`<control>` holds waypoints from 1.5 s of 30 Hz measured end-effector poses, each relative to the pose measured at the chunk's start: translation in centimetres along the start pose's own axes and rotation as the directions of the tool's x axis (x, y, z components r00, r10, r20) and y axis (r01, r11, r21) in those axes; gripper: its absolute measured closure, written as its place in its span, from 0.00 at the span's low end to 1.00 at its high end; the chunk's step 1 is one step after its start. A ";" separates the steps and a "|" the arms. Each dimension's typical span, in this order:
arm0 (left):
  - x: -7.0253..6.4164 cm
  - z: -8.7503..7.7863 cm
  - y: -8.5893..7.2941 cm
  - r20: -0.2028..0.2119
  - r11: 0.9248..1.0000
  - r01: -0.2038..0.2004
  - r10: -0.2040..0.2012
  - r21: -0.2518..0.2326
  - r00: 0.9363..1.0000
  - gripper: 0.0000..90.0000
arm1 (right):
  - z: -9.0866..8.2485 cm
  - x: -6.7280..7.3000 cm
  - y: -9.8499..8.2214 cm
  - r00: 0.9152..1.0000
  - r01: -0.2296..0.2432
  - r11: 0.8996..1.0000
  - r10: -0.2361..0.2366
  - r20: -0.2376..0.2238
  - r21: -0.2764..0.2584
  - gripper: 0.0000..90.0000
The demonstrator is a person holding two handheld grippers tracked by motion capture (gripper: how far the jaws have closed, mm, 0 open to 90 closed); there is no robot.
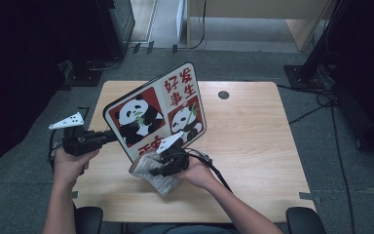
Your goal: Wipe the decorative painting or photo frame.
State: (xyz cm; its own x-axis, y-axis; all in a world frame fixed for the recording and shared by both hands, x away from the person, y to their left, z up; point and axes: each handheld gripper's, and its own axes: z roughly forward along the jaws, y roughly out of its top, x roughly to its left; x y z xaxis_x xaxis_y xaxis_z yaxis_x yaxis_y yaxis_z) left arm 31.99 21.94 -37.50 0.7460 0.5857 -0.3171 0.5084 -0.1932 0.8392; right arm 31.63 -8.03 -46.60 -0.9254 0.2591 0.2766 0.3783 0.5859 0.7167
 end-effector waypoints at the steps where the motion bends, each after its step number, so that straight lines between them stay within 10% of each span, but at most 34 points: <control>1: 0.0 0.0 0.0 0.000 1.000 0.000 0.000 0.000 1.000 0.86 | -0.2 0.1 0.3 1.000 0.005 1.000 -0.005 -0.002 -0.005 0.75; 45: -0.2 -2.4 -1.5 -0.050 0.999 0.029 -0.030 -0.015 0.998 0.85 | -6.4 5.5 13.6 0.979 0.193 0.972 -0.199 -0.034 -0.133 0.75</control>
State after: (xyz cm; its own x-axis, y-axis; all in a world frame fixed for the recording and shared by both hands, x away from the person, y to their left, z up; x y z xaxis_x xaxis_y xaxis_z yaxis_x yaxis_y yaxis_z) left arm 30.05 24.04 -37.61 0.7080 0.6296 -0.3197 0.5237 -0.1645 0.8359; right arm 31.58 -3.56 -31.20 -0.9824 0.1112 0.1502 0.1863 0.5176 0.8351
